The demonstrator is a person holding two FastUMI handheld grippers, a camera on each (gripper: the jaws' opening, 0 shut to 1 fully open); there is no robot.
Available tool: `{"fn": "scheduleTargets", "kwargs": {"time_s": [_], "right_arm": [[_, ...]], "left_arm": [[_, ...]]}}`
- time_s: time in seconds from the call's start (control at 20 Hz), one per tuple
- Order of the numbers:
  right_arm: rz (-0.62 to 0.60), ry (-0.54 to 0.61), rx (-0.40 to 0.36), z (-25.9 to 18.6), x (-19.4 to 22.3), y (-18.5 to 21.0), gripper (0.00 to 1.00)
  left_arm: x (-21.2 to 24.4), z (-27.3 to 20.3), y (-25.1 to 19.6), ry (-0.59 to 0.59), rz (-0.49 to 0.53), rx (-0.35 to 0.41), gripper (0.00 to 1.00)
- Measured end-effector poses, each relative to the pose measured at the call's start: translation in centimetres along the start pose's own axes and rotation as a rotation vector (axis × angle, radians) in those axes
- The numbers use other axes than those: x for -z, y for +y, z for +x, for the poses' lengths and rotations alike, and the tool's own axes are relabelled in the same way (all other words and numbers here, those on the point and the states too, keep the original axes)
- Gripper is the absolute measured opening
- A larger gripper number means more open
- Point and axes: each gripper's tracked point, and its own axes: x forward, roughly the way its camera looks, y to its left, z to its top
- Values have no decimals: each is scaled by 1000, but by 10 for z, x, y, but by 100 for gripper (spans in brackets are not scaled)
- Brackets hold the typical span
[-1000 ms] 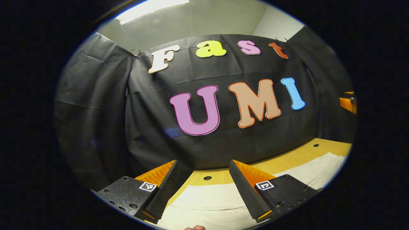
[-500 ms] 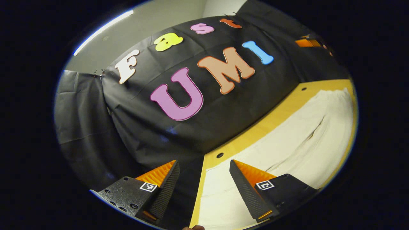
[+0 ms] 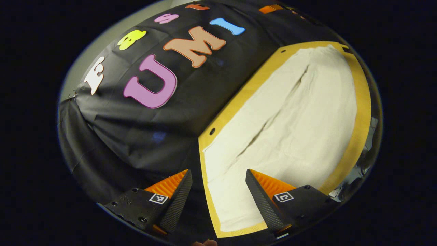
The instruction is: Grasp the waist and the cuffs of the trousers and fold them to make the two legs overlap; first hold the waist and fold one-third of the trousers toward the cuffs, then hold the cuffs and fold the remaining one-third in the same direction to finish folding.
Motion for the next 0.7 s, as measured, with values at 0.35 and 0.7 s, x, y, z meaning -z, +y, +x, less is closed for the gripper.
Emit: {"fn": "scheduleTargets", "kwargs": {"time_s": [0.35,0.7], "right_arm": [[5,40,-1,0,21,3,97],[-20,43,-20,1,22,12,97]], "left_arm": [[68,-18,-36,133,164,139,97],[112,-24,-64,209,306,280,97]]}}
